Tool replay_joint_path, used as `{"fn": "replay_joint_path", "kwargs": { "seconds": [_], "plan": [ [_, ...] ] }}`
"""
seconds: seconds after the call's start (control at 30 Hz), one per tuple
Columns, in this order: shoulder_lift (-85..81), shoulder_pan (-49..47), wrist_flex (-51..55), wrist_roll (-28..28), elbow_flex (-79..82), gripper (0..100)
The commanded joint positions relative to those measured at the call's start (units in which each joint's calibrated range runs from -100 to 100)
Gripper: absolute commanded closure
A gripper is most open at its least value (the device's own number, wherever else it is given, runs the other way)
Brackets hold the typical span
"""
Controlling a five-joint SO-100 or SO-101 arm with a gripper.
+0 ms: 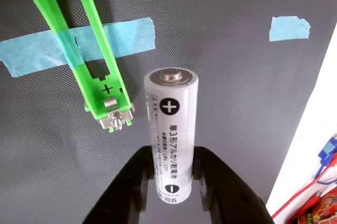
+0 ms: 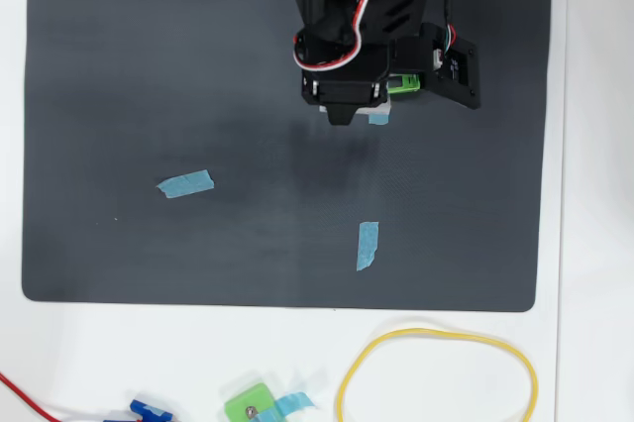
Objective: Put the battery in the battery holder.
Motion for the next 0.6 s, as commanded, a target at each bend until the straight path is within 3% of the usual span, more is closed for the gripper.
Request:
{"fn": "replay_joint_path", "kwargs": {
  "seconds": [0.0, 0.57],
  "plan": [
    [-2.91, -4.35, -1.06, 0.42, 1.12, 100],
    [-2.4, -10.78, -0.71, -0.15, 1.83, 100]
  ]
}}
